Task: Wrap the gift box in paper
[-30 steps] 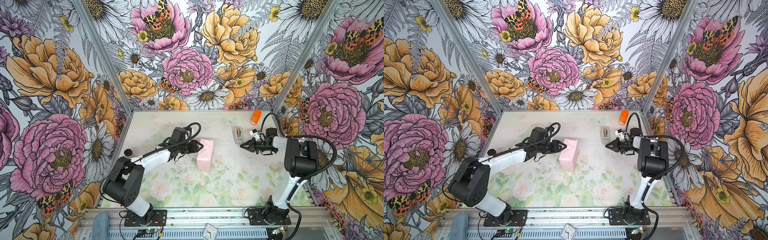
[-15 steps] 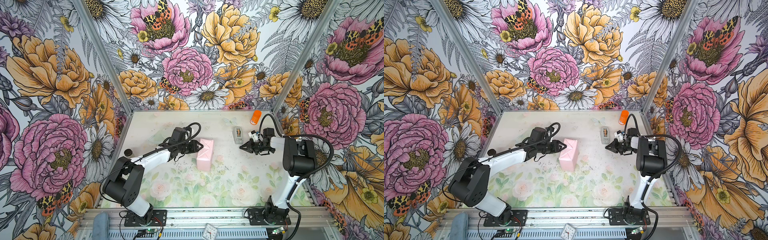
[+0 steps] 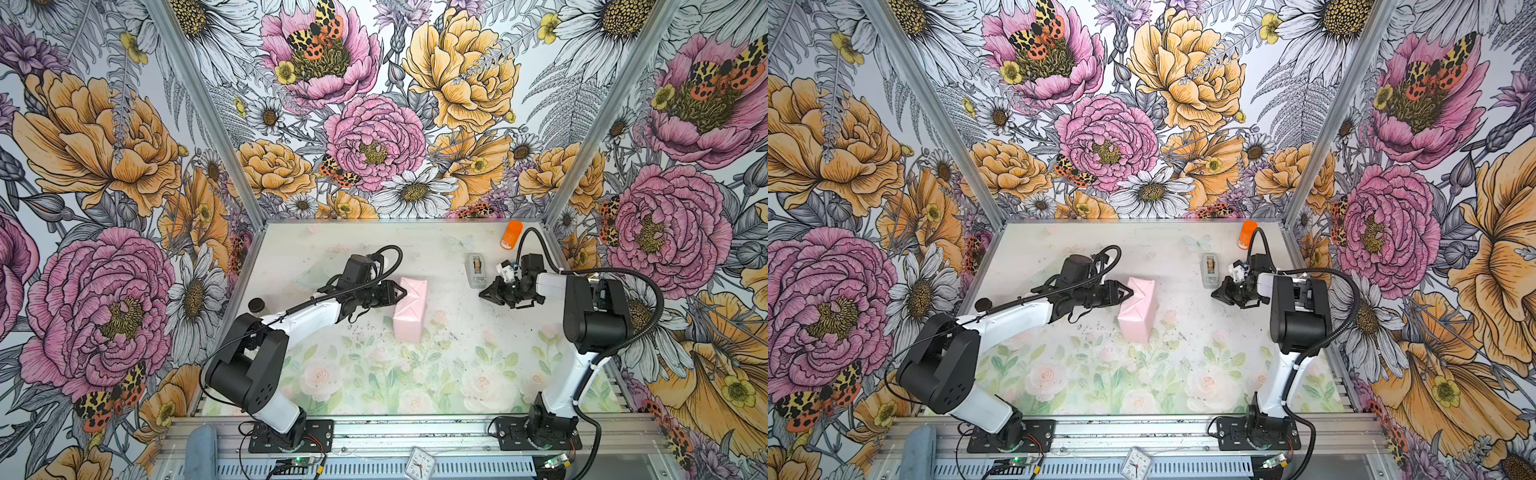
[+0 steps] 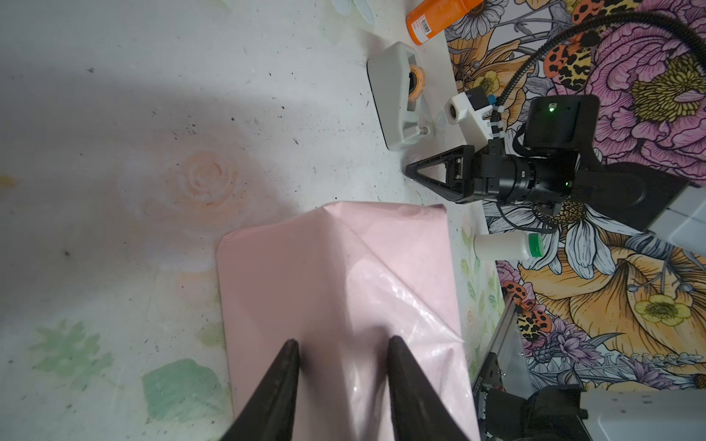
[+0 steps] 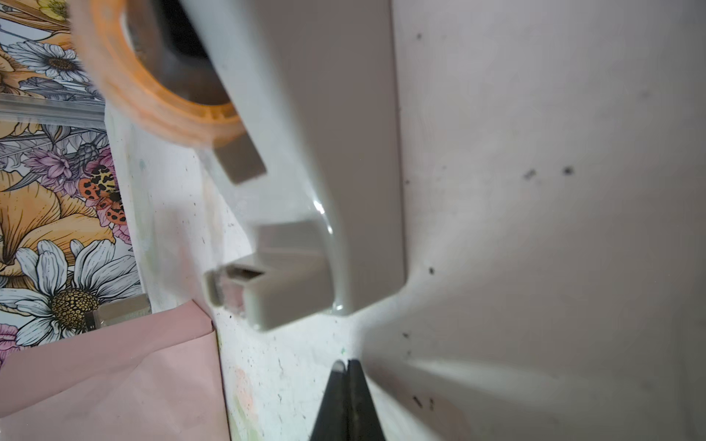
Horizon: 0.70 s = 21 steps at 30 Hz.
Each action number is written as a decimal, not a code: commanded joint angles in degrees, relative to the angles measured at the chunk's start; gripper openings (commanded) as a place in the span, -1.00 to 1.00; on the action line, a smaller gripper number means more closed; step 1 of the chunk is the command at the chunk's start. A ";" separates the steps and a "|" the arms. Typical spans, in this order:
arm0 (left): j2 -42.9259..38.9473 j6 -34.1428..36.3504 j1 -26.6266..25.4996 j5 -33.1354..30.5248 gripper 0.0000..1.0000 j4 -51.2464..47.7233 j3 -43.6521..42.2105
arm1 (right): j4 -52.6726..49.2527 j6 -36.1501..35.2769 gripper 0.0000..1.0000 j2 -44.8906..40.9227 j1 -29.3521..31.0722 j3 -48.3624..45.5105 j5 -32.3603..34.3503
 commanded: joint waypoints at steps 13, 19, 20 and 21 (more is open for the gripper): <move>1.20 1.85 -1.02 -3.40 -0.21 -7.36 -0.53 | -2.53 3.11 -1.00 -5.63 0.76 -1.91 10.50; 1.21 1.93 -0.99 -3.39 -0.21 -7.53 -0.48 | -3.29 2.90 -1.00 -8.83 1.08 -2.39 10.07; 1.19 1.94 -0.98 -3.35 -0.21 -7.53 -0.47 | -3.73 2.77 -1.00 -9.85 1.29 -2.46 10.14; 1.06 1.93 -1.10 -3.39 -0.21 -7.53 -0.43 | -3.90 2.52 -1.00 -11.15 1.56 -2.62 9.82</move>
